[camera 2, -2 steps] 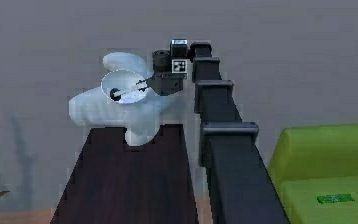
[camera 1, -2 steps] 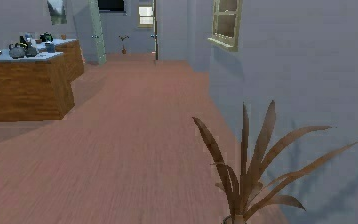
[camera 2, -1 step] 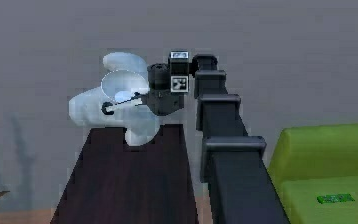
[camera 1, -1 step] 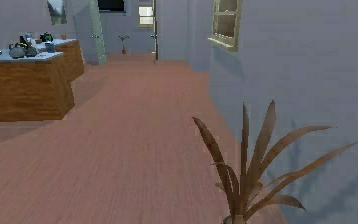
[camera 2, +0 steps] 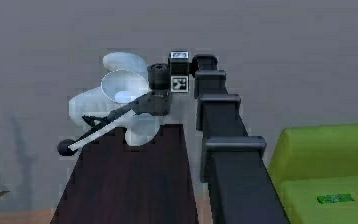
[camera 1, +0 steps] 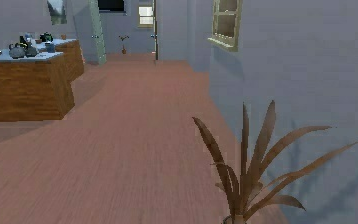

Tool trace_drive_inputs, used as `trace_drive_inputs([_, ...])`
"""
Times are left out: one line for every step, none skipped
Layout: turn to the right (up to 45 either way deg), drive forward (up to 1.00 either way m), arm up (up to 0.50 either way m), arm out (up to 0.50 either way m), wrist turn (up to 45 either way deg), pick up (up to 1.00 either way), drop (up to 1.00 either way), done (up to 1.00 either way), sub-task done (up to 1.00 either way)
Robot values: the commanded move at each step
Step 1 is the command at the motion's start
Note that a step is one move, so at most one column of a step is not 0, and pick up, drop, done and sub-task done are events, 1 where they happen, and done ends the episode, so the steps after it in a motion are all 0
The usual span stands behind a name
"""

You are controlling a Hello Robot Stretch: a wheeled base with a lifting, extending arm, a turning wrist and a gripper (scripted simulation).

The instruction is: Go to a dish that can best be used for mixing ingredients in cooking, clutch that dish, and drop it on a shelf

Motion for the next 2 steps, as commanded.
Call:
trace_drive_inputs([0.0,0.0,0.0,0.0,-45.0,0.0,0.0,0.0,0.0])
trace_drive_inputs([0.0,0.0,0.0,-0.24,0.0,0.0,0.0,0.0,0.0])
